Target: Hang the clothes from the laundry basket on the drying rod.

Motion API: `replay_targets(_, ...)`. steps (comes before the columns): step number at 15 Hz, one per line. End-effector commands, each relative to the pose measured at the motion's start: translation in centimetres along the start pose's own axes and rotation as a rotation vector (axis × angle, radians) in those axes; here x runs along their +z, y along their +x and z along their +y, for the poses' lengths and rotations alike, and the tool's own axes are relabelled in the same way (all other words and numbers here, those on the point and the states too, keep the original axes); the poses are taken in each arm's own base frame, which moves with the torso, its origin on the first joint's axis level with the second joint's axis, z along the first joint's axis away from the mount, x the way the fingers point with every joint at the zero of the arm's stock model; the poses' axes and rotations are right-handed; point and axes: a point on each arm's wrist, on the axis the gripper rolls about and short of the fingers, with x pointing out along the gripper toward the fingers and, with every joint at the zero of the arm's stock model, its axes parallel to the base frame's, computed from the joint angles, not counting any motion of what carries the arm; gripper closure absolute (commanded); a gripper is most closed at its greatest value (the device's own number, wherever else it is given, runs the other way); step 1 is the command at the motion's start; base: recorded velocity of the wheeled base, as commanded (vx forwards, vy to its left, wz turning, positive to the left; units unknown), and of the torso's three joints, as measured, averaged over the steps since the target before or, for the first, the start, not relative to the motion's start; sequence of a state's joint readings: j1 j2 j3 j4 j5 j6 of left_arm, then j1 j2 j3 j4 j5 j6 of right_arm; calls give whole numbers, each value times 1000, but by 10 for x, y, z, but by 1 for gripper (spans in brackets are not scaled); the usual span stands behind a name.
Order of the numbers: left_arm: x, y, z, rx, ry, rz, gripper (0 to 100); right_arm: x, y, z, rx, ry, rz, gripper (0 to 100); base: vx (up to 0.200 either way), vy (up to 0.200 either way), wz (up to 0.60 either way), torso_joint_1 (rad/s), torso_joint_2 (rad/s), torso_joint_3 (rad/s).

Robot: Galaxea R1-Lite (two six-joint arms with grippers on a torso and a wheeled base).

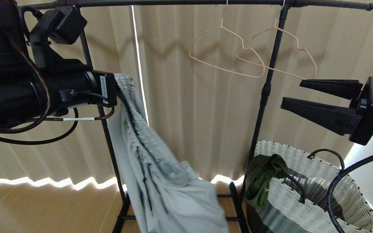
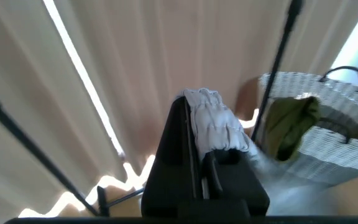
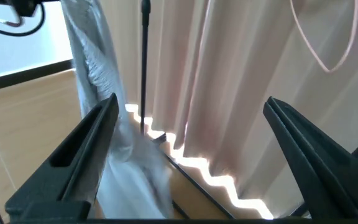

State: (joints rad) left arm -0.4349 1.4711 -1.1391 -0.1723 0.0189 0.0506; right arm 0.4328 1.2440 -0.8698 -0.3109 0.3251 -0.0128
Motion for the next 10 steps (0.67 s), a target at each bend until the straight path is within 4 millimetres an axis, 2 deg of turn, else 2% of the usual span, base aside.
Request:
replay_targets(1,-4,0,5,19,-3,12,100,0,-4,-2,-22,-3,-3,0,0,0,0,0,0,0)
replay_targets(3,-5,-4,8,31,-5,14,100,-8,-9,-12,-81,-2,27,0,0,0,0,0,0,0)
replay_targets(7,-6,-32,23,96,38,-5,100,-31,-36,-31,-332,-43,217,0,0,0,0,0,0,0)
replay_targets(9,-8,-41,29,127,37,-10,100,-32,-41,-33,-378,-37,232,0,0,0,0,0,0,0)
replay_targets(10,-14,-48,34,156,32,5,100,-37,-45,-37,-456,-33,252,0,0,0,0,0,0,0)
